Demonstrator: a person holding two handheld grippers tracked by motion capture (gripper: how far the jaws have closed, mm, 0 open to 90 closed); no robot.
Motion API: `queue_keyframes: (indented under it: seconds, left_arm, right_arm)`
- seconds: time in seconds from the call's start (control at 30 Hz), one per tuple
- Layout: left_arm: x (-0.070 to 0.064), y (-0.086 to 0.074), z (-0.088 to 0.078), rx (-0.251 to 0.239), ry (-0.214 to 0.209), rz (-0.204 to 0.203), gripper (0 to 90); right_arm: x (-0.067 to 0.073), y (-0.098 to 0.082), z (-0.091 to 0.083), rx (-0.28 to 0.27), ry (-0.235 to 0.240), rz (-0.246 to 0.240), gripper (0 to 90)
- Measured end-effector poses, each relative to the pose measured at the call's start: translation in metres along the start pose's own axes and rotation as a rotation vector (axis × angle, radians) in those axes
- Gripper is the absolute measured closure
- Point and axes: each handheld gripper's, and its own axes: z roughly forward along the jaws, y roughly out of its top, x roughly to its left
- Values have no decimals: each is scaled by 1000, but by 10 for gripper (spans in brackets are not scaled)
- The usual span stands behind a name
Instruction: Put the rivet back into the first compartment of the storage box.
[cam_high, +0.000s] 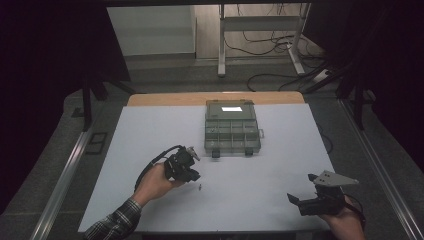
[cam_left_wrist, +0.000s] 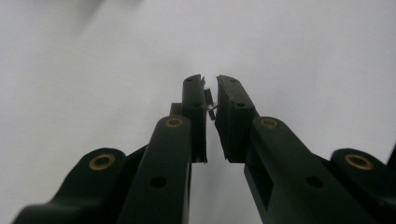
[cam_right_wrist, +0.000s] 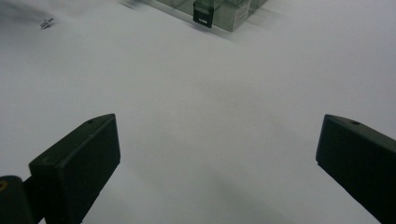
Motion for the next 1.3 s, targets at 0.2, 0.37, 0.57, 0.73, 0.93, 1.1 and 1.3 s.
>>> queue_keyframes:
  seconds: [0.2,0.37,0.57,0.73,0.93,1.1,1.3]
  left_arm:
    - [14,11,-7,-12,25,-18,826]
    - [28,20,-11,-36,38,-44,827]
    - [44,30,-16,-67,41,-70,826]
    - [56,38,-17,-96,38,-90,827]
    - [66,49,-16,-92,45,-95,826]
    - [76,59,-16,-95,60,-102,826]
    - [86,75,-17,-111,76,-103,826]
  right_arm:
    - [0,0,0,3,-2,0,0]
    - [0,0,0,7,-1,-2,0]
    - [-1,-1,1,13,-4,-4,0]
    - [0,-1,1,17,-5,-5,0]
    - [0,-1,1,21,-4,-6,0]
    - [0,-1,1,21,-5,-4,0]
    - [0,-1,1,22,-2,-3,0]
